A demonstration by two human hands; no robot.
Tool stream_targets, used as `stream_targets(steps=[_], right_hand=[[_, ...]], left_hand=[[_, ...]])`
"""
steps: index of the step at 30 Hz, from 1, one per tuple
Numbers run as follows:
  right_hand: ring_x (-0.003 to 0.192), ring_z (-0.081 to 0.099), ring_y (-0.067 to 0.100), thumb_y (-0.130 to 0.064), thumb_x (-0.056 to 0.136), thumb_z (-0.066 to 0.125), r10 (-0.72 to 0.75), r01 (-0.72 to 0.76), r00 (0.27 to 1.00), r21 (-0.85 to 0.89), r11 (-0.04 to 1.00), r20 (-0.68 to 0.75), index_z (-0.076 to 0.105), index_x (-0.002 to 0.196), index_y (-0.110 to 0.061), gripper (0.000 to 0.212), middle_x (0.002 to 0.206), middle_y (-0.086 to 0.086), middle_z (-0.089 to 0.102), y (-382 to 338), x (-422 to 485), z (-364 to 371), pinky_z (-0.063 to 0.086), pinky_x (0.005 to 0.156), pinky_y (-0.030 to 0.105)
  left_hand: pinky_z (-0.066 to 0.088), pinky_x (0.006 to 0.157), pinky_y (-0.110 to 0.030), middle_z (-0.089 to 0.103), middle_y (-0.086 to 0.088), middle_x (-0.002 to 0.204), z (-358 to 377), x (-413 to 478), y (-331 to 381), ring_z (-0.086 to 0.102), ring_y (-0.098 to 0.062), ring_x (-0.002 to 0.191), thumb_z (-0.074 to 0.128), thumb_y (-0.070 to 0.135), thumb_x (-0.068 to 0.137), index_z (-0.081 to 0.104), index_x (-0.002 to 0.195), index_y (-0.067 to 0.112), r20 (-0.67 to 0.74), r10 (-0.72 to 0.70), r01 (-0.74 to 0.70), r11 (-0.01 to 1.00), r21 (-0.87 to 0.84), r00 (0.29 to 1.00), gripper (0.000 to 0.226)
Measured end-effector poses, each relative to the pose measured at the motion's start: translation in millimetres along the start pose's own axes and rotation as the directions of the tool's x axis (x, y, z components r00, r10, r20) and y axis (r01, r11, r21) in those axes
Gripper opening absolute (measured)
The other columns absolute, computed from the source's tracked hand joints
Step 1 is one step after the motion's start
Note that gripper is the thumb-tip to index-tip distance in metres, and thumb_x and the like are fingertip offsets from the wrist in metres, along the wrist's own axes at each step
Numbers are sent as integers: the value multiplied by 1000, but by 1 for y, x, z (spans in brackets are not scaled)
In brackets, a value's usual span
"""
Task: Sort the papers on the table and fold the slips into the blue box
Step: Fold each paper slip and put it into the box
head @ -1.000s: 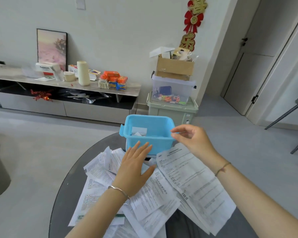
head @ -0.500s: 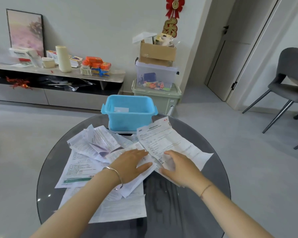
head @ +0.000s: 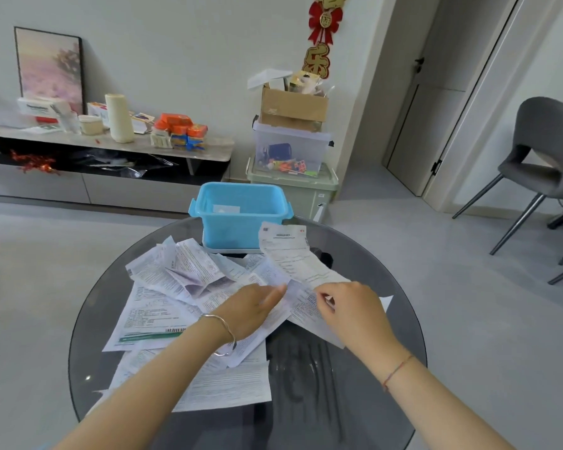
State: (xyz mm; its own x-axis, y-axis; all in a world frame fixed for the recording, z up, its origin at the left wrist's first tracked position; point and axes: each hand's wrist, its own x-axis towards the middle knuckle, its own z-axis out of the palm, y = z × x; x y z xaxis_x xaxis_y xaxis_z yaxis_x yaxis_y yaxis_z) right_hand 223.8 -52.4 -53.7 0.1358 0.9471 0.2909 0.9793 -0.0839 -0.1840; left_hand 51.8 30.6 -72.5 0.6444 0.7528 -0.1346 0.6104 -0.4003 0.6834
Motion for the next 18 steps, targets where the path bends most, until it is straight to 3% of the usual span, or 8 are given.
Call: stream_targets(steps=[2, 4, 7, 8, 10, 13, 15, 18], right_hand=[[49, 41, 15, -25, 92, 51, -72, 74, 997, 99, 992, -17, 57, 64, -18, 30, 53, -1, 50, -8, -13, -3, 30, 48, 20], [69, 59, 10, -37, 94, 52, -101, 88, 993, 197, 976, 56, 71, 82, -25, 25, 76, -9, 69, -19, -21, -3, 46, 63, 23], [80, 63, -1, -46, 90, 58, 15, -65, 993, 436, 898, 116, 71, 98, -35, 19, 91, -21, 70, -17, -21, -7, 49, 73, 19], [75, 64, 0, -43, 89, 61, 96, -132, 991, 534, 835, 94, 67, 102, -36, 16, 89, -18, 70, -11, -17, -9, 50, 71, 20], [61, 63, 8, -31, 90, 63, 286, -251, 956, 703, 665, 71, 56, 121, -28, 32, 82, -6, 71, 4, -10, -17, 50, 61, 24], [52, 57, 14, -22, 92, 61, 430, -428, 855, 862, 271, 289, 40, 138, -16, 51, 77, 8, 71, 25, -6, -31, 48, 48, 22], [49, 55, 11, -25, 93, 59, 398, -501, 818, 854, 140, 415, 50, 129, -9, 41, 72, 7, 70, 30, -7, -38, 46, 45, 18], [43, 49, 7, -29, 92, 58, 369, -548, 793, 832, 84, 485, 63, 104, -13, 20, 61, 1, 67, 33, -9, -39, 41, 42, 16]], left_hand=[[34, 89, -26, 60, 5, 102, 1, 2, 7, 52, -12, 96, 18, 60, 94, 61, 106, 18, -19, -21, 16, 969, -248, 1000, 62], [38, 95, -25, 65, 7, 111, 2, 4, 9, 58, -13, 106, 34, 47, 99, 62, 113, 19, -70, -55, 19, 904, -427, 996, 41], [55, 83, -29, 71, -8, 105, 3, 6, 4, 68, -17, 93, 45, 24, 101, 63, 111, 5, -83, -133, 59, 804, -591, 988, 28], [57, 74, -25, 72, -7, 98, 1, 5, 4, 69, -14, 85, 46, 21, 100, 63, 109, 4, -71, -142, 66, 776, -627, 987, 26], [56, 64, -20, 73, 0, 85, -7, 2, 5, 71, -9, 74, 49, 22, 99, 66, 100, 8, -45, -128, 67, 749, -659, 991, 22], [58, 70, -25, 75, -3, 89, -19, -2, 4, 71, -15, 80, 53, 31, 95, 67, 95, 13, -6, -121, 85, 733, -675, 993, 23], [56, 74, -28, 74, -9, 90, -25, -3, 3, 68, -24, 79, 57, 43, 89, 69, 92, 10, 18, -126, 106, 741, -663, 992, 34], [37, 48, -17, 60, -6, 59, -34, -9, 4, 44, -13, 49, 57, 45, 85, 66, 76, 11, 91, -101, 136, 748, -650, 991, 36]])
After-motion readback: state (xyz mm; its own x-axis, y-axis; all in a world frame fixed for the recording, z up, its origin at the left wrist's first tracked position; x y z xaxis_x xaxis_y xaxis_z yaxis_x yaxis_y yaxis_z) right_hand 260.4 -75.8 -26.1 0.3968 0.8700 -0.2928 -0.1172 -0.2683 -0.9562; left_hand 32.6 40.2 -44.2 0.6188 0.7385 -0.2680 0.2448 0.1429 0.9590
